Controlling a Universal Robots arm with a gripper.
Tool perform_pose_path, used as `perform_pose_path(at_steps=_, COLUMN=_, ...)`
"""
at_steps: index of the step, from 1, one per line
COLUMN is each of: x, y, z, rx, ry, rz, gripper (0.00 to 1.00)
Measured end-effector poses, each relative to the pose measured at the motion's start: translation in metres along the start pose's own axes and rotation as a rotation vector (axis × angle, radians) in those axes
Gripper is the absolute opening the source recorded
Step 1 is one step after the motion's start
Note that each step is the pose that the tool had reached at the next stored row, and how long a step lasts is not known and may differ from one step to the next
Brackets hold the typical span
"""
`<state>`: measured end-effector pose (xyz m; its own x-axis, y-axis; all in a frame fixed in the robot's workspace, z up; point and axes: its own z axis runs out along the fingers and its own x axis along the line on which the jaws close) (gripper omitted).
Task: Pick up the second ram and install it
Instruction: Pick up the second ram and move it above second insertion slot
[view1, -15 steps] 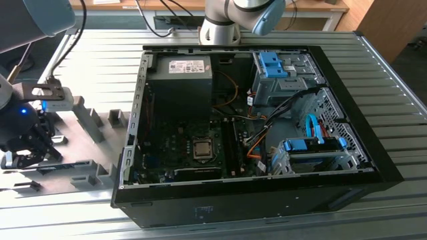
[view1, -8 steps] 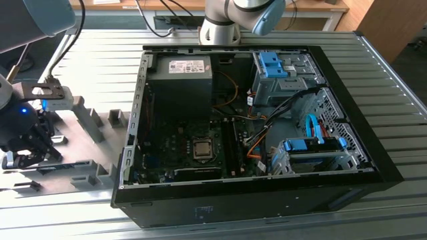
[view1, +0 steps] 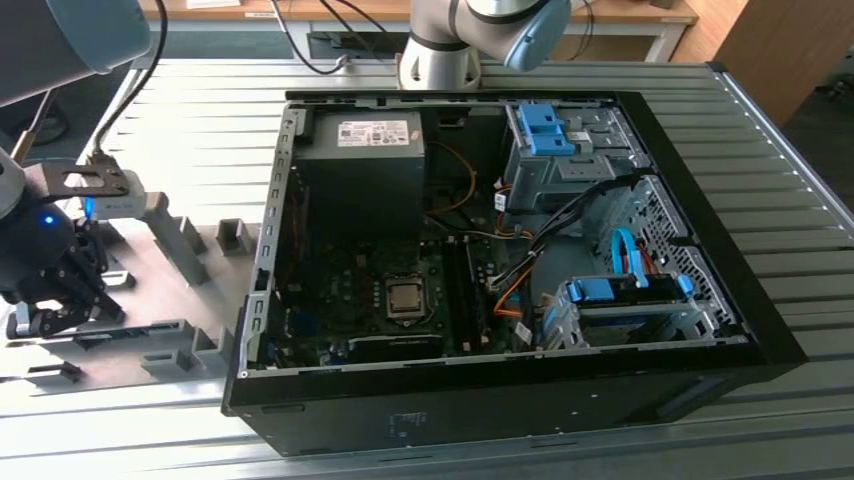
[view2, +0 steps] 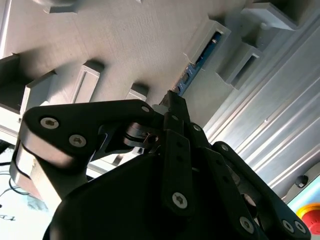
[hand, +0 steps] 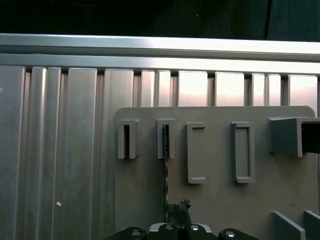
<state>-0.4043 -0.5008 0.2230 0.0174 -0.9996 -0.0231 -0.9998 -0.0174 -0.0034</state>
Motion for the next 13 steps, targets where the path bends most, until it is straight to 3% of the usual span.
perform_pose_path(at_steps=13, x=0.0, y=0.0, z=0.0, rx=-0.0009, ry=-0.0002, rz=-0.039, gripper=0.11)
